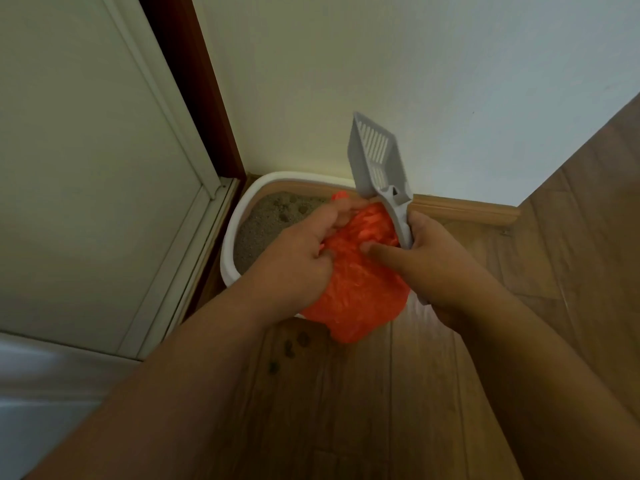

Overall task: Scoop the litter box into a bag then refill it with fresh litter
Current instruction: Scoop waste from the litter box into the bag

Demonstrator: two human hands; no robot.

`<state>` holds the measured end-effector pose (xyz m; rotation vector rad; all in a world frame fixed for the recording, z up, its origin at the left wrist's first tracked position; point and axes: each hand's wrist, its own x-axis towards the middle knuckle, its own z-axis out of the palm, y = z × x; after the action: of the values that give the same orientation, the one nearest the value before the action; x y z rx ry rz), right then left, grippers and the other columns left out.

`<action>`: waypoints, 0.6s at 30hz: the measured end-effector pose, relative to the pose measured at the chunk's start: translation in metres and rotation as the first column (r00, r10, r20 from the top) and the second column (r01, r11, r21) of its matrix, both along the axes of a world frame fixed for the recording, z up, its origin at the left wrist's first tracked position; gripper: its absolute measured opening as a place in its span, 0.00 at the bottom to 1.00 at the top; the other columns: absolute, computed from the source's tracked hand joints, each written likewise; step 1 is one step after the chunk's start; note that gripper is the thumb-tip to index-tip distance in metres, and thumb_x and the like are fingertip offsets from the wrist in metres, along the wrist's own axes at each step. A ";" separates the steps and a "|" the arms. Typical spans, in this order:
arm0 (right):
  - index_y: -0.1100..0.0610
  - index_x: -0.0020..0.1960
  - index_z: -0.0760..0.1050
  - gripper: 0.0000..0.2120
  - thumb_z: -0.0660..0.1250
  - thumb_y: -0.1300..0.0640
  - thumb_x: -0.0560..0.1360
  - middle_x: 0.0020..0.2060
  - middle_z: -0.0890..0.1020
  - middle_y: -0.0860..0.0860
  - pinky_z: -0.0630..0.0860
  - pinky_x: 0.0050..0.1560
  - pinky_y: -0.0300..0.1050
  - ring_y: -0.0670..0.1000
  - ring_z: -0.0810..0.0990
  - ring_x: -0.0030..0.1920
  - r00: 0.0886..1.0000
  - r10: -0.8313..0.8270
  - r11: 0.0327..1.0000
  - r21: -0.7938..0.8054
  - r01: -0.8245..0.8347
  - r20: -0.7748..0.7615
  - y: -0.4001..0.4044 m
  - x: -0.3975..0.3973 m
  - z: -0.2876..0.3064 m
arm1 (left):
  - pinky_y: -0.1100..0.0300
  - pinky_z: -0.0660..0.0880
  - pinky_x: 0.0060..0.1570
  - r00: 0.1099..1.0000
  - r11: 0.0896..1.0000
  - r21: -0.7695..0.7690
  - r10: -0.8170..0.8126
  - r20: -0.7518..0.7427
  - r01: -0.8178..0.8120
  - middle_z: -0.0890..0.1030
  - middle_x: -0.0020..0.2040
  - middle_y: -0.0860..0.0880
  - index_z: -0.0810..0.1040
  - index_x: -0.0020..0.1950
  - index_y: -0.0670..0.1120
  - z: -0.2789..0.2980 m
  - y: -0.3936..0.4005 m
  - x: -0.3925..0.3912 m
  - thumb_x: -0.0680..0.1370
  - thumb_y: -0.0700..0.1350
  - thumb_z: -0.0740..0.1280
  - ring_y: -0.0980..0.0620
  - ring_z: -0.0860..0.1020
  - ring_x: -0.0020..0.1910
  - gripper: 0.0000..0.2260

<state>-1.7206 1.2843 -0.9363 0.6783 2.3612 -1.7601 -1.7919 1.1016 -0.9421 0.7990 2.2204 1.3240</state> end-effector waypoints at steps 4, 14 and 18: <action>0.48 0.64 0.73 0.22 0.75 0.58 0.74 0.51 0.83 0.47 0.82 0.44 0.47 0.51 0.84 0.51 0.993 -0.097 0.995 -0.011 0.097 -0.064 0.004 0.001 0.001 | 0.54 0.71 0.69 0.992 0.994 0.049 0.106 -0.073 -0.102 0.67 0.73 0.61 0.64 0.76 0.62 0.000 0.001 -0.001 0.78 0.45 0.70 0.60 0.68 0.71 0.29; 0.53 0.52 0.75 0.13 0.70 0.67 0.74 0.43 0.81 0.54 0.79 0.33 0.47 0.55 0.81 0.41 0.988 -0.150 0.988 0.021 0.150 -0.040 0.011 -0.001 -0.002 | 0.60 0.80 0.48 0.992 0.972 -0.213 0.115 0.045 -0.103 0.82 0.51 0.59 0.77 0.61 0.60 0.001 -0.004 -0.005 0.74 0.49 0.76 0.62 0.81 0.49 0.17; 0.53 0.57 0.73 0.14 0.68 0.66 0.75 0.44 0.80 0.54 0.71 0.27 0.42 0.52 0.77 0.37 0.973 -0.229 0.973 0.032 0.230 -0.031 0.018 -0.002 -0.005 | 0.70 0.73 0.34 0.988 0.965 -0.208 0.153 -0.034 -0.157 0.79 0.46 0.57 0.79 0.56 0.57 0.005 -0.004 -0.005 0.77 0.41 0.69 0.63 0.77 0.42 0.13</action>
<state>-1.7229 1.3027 -0.9417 0.9744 2.4206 -1.8280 -1.7964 1.0972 -0.9373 0.5714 2.4293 1.1271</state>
